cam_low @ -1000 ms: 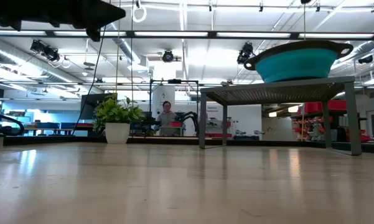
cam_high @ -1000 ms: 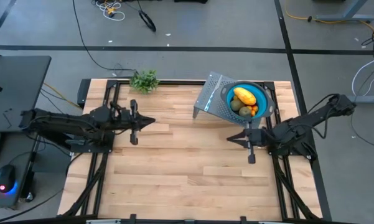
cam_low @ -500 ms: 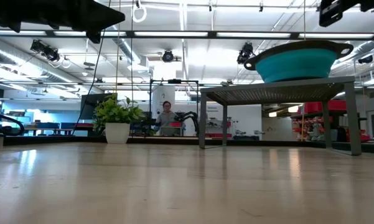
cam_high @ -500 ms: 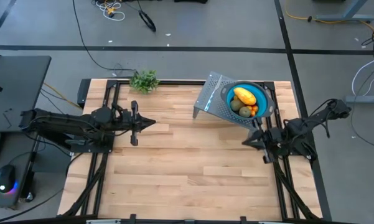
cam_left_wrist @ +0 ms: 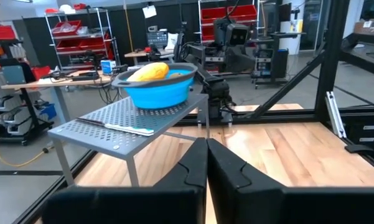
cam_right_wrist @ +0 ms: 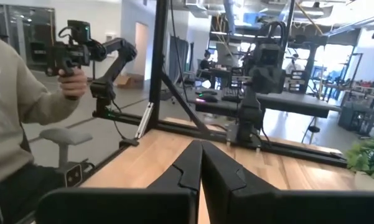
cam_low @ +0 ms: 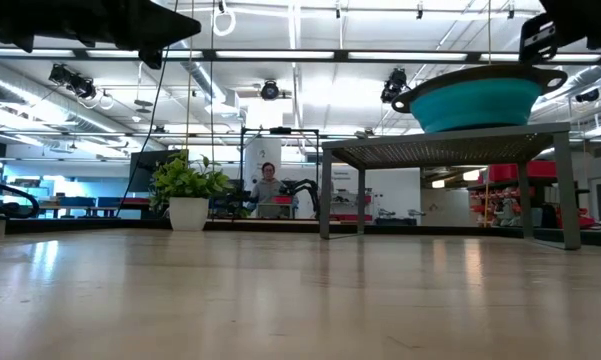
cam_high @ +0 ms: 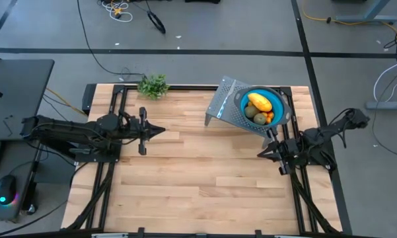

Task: Pick & Place Fruit
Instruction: Return to Home Position

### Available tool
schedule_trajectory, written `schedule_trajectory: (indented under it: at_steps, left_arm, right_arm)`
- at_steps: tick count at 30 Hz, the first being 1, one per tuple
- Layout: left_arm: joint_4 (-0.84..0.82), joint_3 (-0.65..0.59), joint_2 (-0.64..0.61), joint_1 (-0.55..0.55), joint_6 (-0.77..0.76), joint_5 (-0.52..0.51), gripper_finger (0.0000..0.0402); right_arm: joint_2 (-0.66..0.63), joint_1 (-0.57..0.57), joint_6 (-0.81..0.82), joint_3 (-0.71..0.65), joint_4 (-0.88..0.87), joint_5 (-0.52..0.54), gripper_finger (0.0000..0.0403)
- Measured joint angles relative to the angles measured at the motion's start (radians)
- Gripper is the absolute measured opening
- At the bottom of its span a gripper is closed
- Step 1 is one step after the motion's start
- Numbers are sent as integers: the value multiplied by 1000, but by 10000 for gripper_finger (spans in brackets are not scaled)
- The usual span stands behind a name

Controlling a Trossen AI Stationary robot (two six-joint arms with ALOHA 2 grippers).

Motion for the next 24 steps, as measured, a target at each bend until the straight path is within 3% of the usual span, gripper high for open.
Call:
schedule_trajectory:
  at_steps: [9, 18, 24]
  left_arm:
    - [9, -3, 0, 0, -18, 49, 12]
    - [312, -181, -10, 0, -61, 94, 8]
    - [279, -222, -86, 0, -64, 94, 5]
  right_arm:
    - [-93, -33, 44, -93, 20, -51, 16]
    - [-157, -44, 61, -178, 60, -43, 16]
    - [-157, -77, 57, -178, 47, -42, 16]
